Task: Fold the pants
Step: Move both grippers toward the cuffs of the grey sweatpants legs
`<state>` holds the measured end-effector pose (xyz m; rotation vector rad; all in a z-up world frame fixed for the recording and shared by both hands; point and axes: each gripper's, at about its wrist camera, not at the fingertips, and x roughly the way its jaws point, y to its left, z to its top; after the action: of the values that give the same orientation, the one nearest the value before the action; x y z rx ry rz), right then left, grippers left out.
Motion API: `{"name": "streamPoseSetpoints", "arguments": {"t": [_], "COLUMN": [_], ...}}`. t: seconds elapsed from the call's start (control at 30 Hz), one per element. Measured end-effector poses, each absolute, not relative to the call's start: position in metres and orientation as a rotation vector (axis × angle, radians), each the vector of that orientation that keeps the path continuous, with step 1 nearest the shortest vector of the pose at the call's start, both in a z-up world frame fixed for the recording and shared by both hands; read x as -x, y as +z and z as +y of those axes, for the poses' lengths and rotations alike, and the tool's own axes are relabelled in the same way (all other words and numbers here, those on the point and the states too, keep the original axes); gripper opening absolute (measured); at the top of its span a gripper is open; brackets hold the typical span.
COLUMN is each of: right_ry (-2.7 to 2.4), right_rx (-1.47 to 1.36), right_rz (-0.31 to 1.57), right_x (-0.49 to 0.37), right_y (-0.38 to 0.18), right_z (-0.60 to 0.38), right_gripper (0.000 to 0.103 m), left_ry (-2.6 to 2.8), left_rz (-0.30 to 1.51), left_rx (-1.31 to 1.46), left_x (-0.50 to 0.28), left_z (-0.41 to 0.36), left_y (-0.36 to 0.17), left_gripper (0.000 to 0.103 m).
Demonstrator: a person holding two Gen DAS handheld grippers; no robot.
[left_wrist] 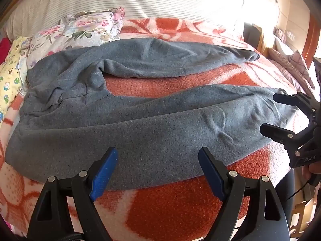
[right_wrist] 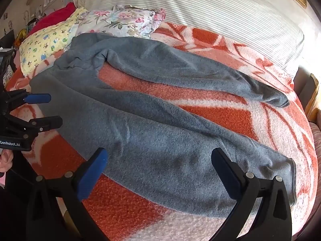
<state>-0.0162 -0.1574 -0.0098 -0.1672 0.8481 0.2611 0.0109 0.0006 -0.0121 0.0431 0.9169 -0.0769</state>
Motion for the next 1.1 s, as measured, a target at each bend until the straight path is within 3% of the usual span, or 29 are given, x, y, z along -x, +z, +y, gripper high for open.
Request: {"name": "streamPoseSetpoints", "arguments": {"t": [0.9,1.1], "right_ry": [0.254,0.219], "right_rx": [0.097,0.056], "right_rz": [0.841,0.923], "right_x": [0.017,0.017], "right_y": [-0.013,-0.012], "right_z": [-0.172,-0.191], "right_gripper": [0.103,0.103], "left_ry": [-0.1,-0.114], "left_rz": [0.939,0.94], "left_rx": [-0.046,-0.054], "left_x": [-0.023,-0.031], "left_z": [-0.004,-0.008], "left_y": [-0.014,-0.013], "left_gripper": [0.083,0.083]}}
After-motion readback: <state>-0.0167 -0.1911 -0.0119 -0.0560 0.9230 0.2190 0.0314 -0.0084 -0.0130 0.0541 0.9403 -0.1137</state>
